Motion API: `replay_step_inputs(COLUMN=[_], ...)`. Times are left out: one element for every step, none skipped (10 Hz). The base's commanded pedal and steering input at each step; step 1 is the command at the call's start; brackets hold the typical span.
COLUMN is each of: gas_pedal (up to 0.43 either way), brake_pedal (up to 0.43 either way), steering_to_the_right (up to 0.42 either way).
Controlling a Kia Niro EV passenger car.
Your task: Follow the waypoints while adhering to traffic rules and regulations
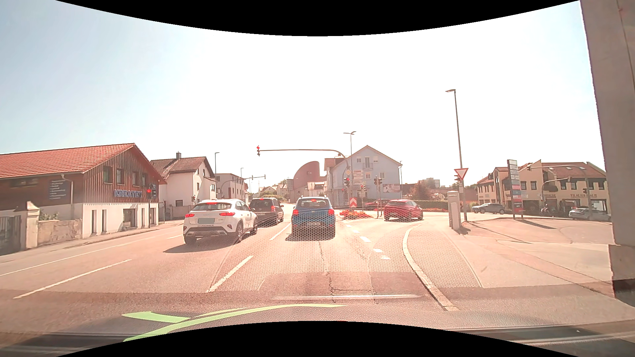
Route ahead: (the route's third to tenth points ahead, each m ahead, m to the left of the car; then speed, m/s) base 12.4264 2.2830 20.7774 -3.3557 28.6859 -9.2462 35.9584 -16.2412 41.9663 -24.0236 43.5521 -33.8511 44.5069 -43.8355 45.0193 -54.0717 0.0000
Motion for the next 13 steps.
replay_step_inputs(gas_pedal=[0.000, 0.000, 0.020, 0.150, 0.150, 0.169, 0.177, 0.177, 0.177, 0.189, 0.189, 0.189, 0.197], brake_pedal=[0.000, 0.000, 0.000, 0.000, 0.000, 0.000, 0.000, 0.000, 0.000, 0.000, 0.000, 0.000, 0.000], steering_to_the_right=[0.010, 0.010, 0.010, 0.010, 0.010, 0.010, 0.010, 0.010, 0.010, 0.012, 0.013, 0.013, 0.013])
